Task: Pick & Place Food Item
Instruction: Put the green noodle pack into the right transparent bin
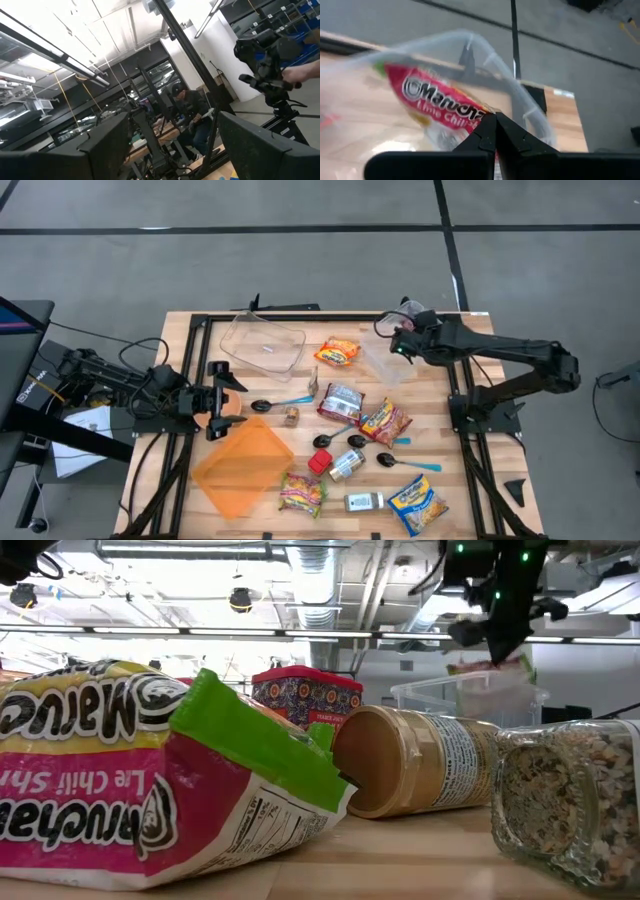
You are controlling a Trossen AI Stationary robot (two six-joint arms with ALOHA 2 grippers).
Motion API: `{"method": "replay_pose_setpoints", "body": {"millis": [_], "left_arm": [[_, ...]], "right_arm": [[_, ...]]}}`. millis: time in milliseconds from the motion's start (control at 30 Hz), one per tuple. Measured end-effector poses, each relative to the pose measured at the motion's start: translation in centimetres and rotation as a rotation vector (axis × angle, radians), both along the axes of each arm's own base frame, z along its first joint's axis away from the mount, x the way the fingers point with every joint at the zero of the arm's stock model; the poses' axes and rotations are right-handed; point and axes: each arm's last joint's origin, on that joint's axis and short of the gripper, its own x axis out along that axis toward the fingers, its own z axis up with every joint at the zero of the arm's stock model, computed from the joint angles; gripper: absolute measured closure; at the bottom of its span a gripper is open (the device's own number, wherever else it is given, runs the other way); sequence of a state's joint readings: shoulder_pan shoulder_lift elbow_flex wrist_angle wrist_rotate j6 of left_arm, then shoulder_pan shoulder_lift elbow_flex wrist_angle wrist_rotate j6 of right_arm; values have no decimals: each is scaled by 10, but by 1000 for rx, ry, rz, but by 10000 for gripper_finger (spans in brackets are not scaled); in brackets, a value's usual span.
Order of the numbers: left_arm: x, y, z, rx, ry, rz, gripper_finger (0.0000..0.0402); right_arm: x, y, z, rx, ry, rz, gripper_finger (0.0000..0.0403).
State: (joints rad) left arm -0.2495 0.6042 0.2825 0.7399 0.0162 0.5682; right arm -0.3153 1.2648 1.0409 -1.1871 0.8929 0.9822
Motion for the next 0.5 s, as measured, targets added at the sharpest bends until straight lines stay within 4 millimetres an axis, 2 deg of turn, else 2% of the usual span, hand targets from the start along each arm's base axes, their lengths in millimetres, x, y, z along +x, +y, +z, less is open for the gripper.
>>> {"method": "replay_pose_setpoints", "body": {"millis": [167, 500], "left_arm": [[0, 0, 0, 2, -1, 1, 103], [0, 0, 0, 2, -1, 1, 103]], "right_arm": [[4, -3, -16, 22, -19, 31, 403], [3, -16, -16, 25, -47, 6, 403]]}}
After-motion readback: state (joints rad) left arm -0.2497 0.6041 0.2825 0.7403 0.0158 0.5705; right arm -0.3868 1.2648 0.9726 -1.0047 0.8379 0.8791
